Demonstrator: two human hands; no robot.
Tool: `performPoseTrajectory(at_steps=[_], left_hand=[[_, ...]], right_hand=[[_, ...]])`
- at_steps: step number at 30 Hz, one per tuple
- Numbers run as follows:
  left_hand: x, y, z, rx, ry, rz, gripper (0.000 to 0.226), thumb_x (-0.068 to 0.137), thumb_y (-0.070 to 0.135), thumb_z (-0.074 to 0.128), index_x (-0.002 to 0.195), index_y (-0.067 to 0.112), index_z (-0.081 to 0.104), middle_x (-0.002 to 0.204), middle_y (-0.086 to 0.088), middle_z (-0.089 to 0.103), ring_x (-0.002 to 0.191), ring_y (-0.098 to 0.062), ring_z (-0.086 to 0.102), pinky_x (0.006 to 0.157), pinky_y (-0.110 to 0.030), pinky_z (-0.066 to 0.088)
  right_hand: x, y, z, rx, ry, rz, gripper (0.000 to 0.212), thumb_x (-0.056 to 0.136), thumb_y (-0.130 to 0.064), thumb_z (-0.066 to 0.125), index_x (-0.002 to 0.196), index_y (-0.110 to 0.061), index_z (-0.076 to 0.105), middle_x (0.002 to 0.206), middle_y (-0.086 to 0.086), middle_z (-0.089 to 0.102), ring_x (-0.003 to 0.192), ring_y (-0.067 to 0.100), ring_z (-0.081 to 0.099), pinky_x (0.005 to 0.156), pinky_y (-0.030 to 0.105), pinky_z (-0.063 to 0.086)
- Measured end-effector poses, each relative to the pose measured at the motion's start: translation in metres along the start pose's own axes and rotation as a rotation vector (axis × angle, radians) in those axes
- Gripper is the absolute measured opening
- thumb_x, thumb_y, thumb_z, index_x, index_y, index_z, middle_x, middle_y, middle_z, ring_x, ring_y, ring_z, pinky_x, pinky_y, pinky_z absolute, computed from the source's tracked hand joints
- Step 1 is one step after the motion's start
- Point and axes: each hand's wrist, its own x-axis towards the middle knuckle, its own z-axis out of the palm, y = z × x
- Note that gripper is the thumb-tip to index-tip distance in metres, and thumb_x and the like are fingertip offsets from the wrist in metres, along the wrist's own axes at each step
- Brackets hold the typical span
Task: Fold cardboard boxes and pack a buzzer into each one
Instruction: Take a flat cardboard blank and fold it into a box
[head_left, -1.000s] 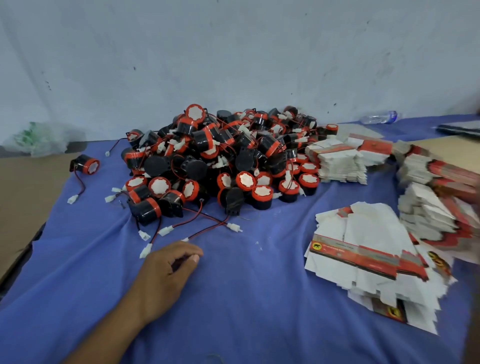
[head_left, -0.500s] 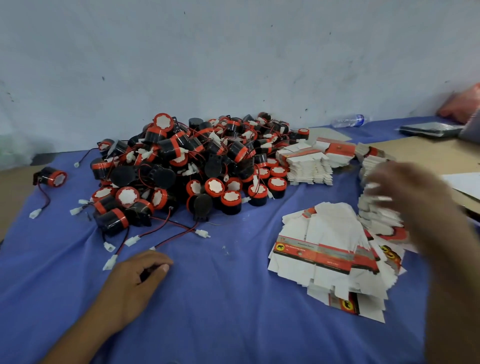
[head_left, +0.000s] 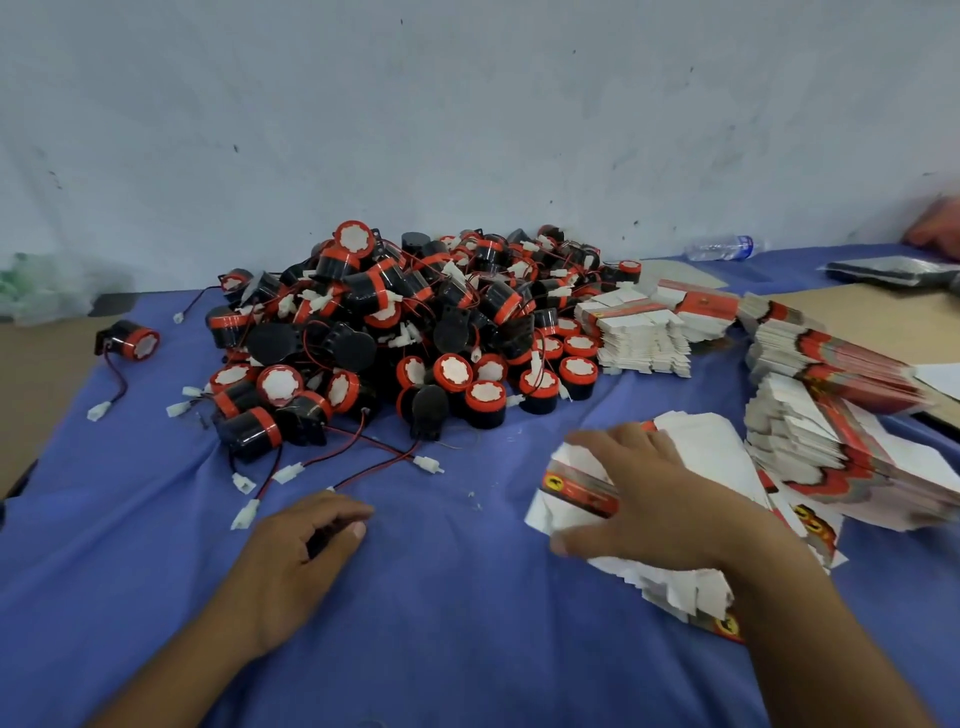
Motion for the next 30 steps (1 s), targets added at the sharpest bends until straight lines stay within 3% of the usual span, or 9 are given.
performPoseTrajectory(at_steps=[4,6,8,11,14,19,22,25,30], left_hand=[[-0.003,0.014,0.002,-0.132,0.051,0.022,0.041,0.085,0.029,0.064,0.125,0.035,0.055,0.118,0.029,0.059,0.103,-0.003,0.061,0.082,-0.021,0.051],[-0.005,0.021,0.003,-0.201,0.024,0.055,0.058,0.086,0.039,0.068,0.138,0.038,0.043,0.129,0.031,0.053,0.108,-0.003,0.061,0.083,-0.022,0.053],[-0.007,0.030,0.012,-0.287,-0.009,0.100,0.074,0.079,0.056,0.071,0.144,0.048,0.035,0.135,0.032,0.050,0.113,0.002,0.059,0.084,-0.019,0.052],[-0.010,0.032,0.022,-0.396,0.056,0.054,0.089,0.062,0.090,0.058,0.141,0.056,0.033,0.132,0.041,0.049,0.117,0.015,0.051,0.087,-0.013,0.049],[-0.011,0.024,0.014,-0.356,0.038,0.067,0.090,0.069,0.080,0.065,0.145,0.057,0.025,0.137,0.029,0.050,0.121,0.001,0.056,0.082,-0.020,0.055],[-0.019,0.023,0.008,-0.523,-0.037,0.061,0.090,0.078,0.069,0.067,0.148,0.029,0.028,0.138,0.027,0.051,0.120,0.002,0.057,0.089,-0.016,0.052],[-0.024,0.026,0.004,-0.720,-0.034,-0.017,0.043,0.080,0.050,0.075,0.122,0.044,0.064,0.110,0.021,0.071,0.098,-0.001,0.068,0.079,-0.016,0.055],[-0.024,0.036,0.001,-1.109,-0.148,-0.256,0.062,0.044,0.066,0.089,0.095,0.034,0.079,0.101,-0.006,0.076,0.088,-0.023,0.074,0.066,-0.031,0.059],[-0.016,0.040,-0.001,-1.175,-0.081,-0.316,0.051,0.065,0.056,0.079,0.109,0.029,0.075,0.109,-0.010,0.074,0.099,-0.027,0.071,0.071,-0.034,0.060]], right_hand=[[-0.002,-0.044,-0.001,0.574,0.145,-0.226,0.087,0.053,-0.092,0.062,0.126,-0.075,0.018,0.141,-0.034,0.028,0.132,-0.005,0.034,0.099,0.025,0.034],[0.004,-0.071,0.018,0.960,0.142,-0.390,0.086,0.062,-0.079,0.069,0.137,-0.060,0.030,0.135,-0.032,0.044,0.124,-0.013,0.044,0.095,0.019,0.040],[0.011,-0.096,0.045,1.075,0.102,-0.489,0.080,0.072,-0.059,0.068,0.142,-0.043,0.034,0.130,-0.022,0.051,0.114,-0.013,0.053,0.091,0.019,0.046],[0.015,-0.122,0.070,1.015,-0.025,-0.533,0.097,0.072,-0.078,0.064,0.152,-0.048,0.019,0.150,-0.027,0.037,0.130,-0.008,0.047,0.103,0.022,0.045],[0.018,-0.128,0.072,0.989,-0.051,-0.574,0.092,0.070,-0.088,0.046,0.149,-0.057,0.012,0.153,-0.042,0.018,0.139,-0.017,0.024,0.108,0.009,0.031],[0.020,-0.128,0.075,0.863,-0.041,-0.670,0.091,0.073,-0.088,0.044,0.149,-0.057,0.005,0.164,-0.024,-0.010,0.150,-0.003,-0.011,0.124,0.037,0.011],[0.024,-0.120,0.077,0.682,-0.024,-0.640,0.099,0.078,-0.066,0.072,0.148,-0.064,0.002,0.160,-0.030,-0.019,0.147,-0.003,-0.020,0.123,0.048,0.012],[0.024,-0.121,0.083,0.519,0.093,-0.574,0.111,0.075,-0.048,0.084,0.148,-0.064,0.001,0.157,-0.032,-0.022,0.148,0.000,-0.020,0.122,0.054,0.014],[0.024,-0.117,0.081,0.613,0.105,-0.546,0.111,0.076,-0.041,0.083,0.150,-0.059,0.003,0.158,-0.035,-0.014,0.152,0.006,-0.009,0.118,0.056,0.024]])
